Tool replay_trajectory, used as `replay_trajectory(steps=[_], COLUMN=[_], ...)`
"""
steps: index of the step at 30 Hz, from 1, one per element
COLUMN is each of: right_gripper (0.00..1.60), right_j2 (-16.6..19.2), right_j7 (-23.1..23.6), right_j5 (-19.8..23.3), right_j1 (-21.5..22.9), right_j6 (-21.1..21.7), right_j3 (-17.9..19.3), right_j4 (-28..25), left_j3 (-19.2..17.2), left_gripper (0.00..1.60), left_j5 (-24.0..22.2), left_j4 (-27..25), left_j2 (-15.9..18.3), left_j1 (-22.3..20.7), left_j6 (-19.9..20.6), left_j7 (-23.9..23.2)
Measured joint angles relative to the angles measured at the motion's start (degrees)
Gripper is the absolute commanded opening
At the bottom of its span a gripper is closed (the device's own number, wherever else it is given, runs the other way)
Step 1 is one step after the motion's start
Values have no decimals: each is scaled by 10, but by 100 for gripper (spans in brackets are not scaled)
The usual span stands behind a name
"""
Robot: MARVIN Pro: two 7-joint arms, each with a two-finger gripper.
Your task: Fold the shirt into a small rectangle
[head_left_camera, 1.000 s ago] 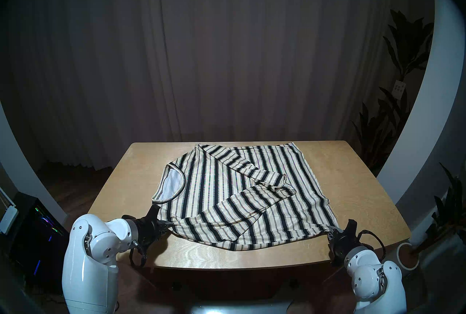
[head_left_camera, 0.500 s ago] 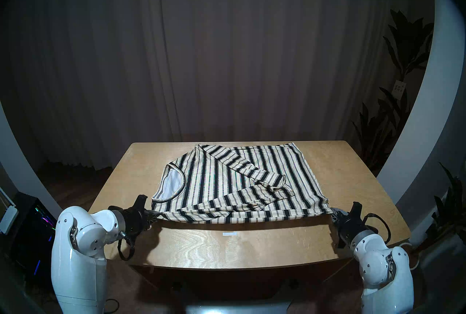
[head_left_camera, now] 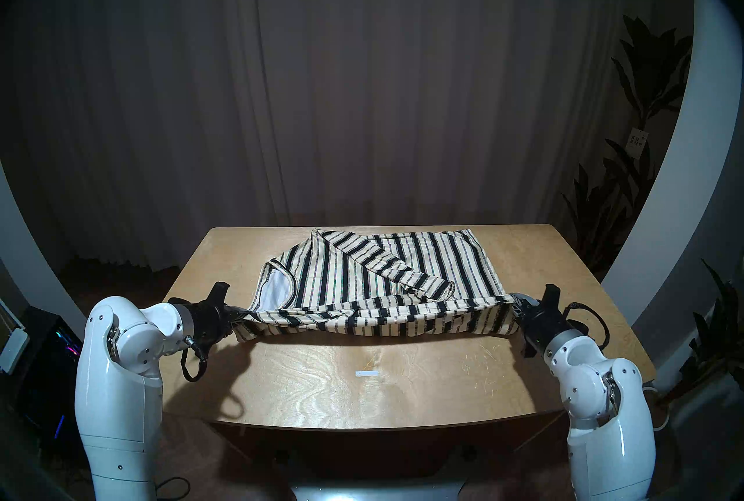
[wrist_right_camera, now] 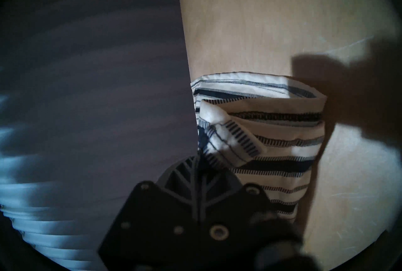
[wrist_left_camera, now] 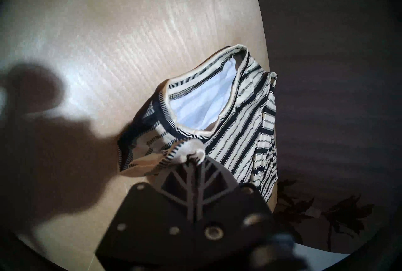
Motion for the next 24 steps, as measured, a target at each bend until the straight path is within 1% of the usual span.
replay_trajectory(steps=[3, 8, 18, 24], right_gripper=[0, 0, 0, 0], right_j2=[1, 2, 14, 22], right_j7=[2, 7, 16, 18], right_j5=[-11, -25, -49, -61], right_j1=[18, 46, 103, 135], right_j6=[-8, -21, -50, -62], right_j3=[-21, -40, -40, -39], right_j4=[18, 37, 55, 77], left_j3=[4, 19, 58, 84], left_gripper=[0, 0, 0, 0], left_j5=[0, 2, 9, 16], left_j4=[18, 39, 82, 109], left_j2=[15, 35, 68, 78], left_j1=[-17, -44, -98, -127], left_j6=[2, 6, 20, 28], left_j7=[-4, -8, -15, -20])
